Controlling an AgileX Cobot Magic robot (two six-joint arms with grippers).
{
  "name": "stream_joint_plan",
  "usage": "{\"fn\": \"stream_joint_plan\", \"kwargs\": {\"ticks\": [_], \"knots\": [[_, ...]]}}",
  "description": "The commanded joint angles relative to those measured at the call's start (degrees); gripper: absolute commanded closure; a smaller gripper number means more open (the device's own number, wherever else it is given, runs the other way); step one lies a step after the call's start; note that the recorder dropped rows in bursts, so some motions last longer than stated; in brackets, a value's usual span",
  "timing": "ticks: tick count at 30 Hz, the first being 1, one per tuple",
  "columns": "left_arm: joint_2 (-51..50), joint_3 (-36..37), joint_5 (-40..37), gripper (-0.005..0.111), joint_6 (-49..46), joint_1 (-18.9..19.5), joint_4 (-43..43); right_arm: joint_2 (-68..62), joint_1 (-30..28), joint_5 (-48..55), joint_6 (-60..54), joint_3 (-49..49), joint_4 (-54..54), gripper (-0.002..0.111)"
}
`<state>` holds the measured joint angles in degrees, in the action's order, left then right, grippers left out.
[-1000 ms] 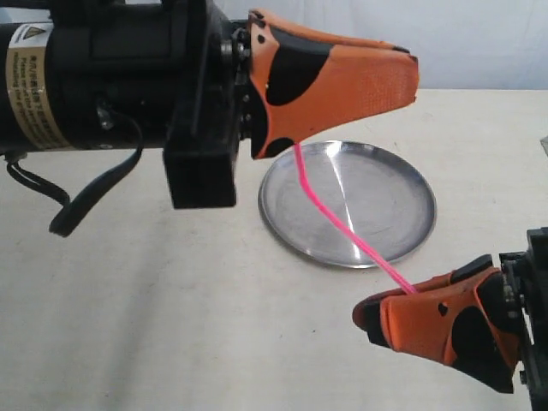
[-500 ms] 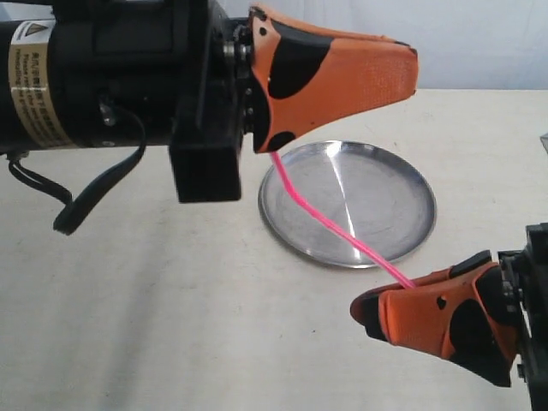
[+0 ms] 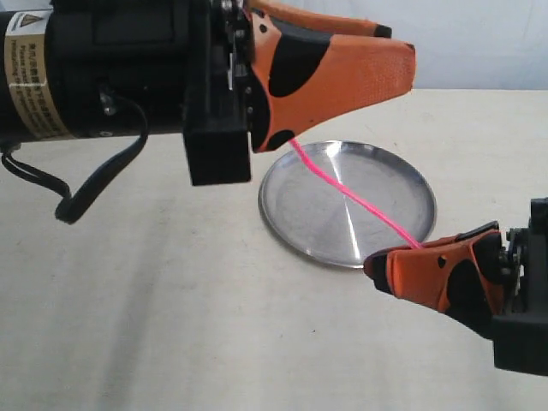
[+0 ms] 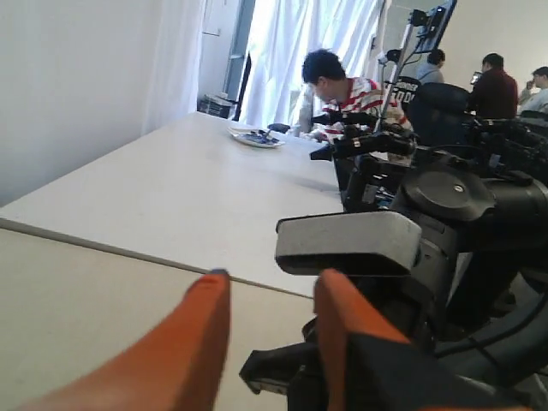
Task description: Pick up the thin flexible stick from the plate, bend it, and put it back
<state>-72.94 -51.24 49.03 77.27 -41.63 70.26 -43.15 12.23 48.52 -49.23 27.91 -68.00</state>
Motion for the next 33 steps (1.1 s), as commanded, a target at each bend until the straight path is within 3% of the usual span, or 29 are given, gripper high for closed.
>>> {"fn": "stream_joint_plan", "kwargs": {"ticks": [1, 4, 9, 16, 22, 26, 30, 33], "knots": [[1.65, -0.27, -10.05, 0.047, 3.8, -0.2, 0.23, 1.63, -0.16, -2.9, 2.73, -0.17, 2.17, 0.109], [1.79, -0.27, -16.89, 0.044, 7.46, -0.2, 6.22, 2.91, -0.16, -4.03, 2.96, -0.17, 2.17, 0.109], [1.79, -0.27, -17.82, 0.044, 14.14, -0.2, 12.99, 4.58, -0.16, -5.68, 4.32, -0.17, 2.42, 0.109], [1.79, -0.27, -15.66, 0.044, 16.83, -0.2, 10.33, 5.11, -0.16, -6.04, 4.48, -0.17, 2.42, 0.109], [1.26, -0.27, -13.83, 0.046, 16.73, -0.2, 1.09, 5.11, -0.16, -5.44, 1.22, -0.17, -2.93, 0.109], [-0.23, -0.27, -9.35, 0.064, 16.73, -0.2, 0.25, 5.11, -0.16, -4.47, -2.02, -0.17, -7.84, 0.109], [-1.79, -0.27, -5.83, 0.102, 16.6, -0.2, -1.26, 4.87, -0.16, -1.62, -2.47, -0.17, -9.13, 0.109], [-1.79, -0.27, -5.55, 0.106, 11.73, -0.2, -2.15, 4.65, -0.16, 5.04, -2.47, -0.17, -10.0, 0.109]]}}
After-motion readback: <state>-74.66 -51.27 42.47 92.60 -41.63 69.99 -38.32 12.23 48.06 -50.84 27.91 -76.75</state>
